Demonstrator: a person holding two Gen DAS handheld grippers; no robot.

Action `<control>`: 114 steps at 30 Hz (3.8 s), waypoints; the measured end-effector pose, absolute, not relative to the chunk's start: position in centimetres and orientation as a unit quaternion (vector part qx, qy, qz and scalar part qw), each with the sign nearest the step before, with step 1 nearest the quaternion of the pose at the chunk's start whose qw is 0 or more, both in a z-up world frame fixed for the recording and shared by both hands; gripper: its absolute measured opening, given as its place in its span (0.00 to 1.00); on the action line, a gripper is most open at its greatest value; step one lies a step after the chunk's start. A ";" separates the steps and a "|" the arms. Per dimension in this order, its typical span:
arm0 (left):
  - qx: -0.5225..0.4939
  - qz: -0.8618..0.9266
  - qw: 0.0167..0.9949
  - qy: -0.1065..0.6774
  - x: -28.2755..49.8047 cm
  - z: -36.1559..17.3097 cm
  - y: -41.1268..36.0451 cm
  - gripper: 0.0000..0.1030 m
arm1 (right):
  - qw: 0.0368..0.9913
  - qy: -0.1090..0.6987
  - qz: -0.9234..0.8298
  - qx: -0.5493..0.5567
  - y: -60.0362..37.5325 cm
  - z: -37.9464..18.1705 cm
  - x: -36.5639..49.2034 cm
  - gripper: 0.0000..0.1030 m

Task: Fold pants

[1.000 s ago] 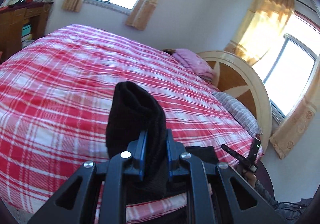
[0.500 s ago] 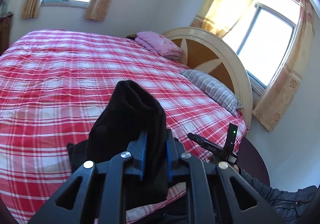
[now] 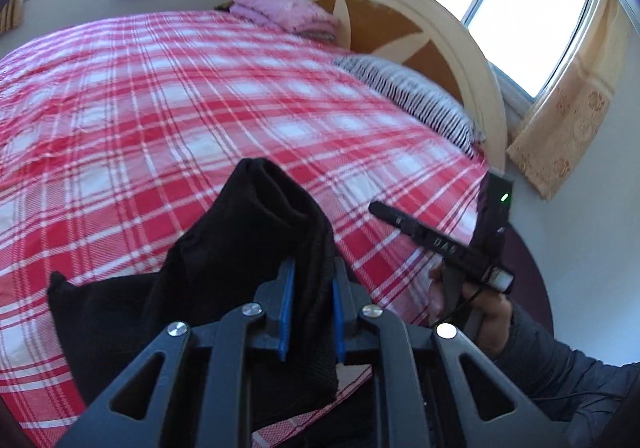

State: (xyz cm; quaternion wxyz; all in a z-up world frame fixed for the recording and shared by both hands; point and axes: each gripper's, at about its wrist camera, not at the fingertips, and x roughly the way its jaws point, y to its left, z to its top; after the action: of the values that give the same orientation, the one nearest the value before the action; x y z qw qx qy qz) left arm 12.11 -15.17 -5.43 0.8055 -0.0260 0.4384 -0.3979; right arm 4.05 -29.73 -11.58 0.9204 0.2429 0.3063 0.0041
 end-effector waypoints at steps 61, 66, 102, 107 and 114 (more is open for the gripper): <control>0.032 -0.124 0.917 0.378 12.3 -13.9 -4.8 1.00 | 0.872 0.428 0.183 0.151 -20.5 -12.9 8.2 0.46; 0.022 -0.123 0.916 0.381 12.4 -14.3 -4.7 1.00 | 0.872 0.422 0.176 0.176 -21.7 -12.0 7.5 0.46; 0.077 -0.112 0.902 0.410 10.0 -12.8 -4.2 1.00 | 0.840 0.459 0.290 0.021 -9.5 -11.3 10.8 0.46; 0.069 -0.113 0.894 0.427 10.4 -14.6 -4.3 1.00 | 0.828 0.493 0.261 0.053 -10.6 -13.3 13.1 0.46; 0.072 -0.113 0.918 0.372 11.6 -10.7 -5.3 1.00 | 0.879 0.429 0.209 0.000 -13.6 -9.9 8.6 0.46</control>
State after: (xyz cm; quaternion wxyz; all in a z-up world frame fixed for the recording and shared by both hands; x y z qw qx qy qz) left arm 11.61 -5.26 -10.67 0.9184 0.0719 0.3722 -0.1134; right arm 8.65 -13.60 -9.88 0.8787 -0.0002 0.4294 0.2086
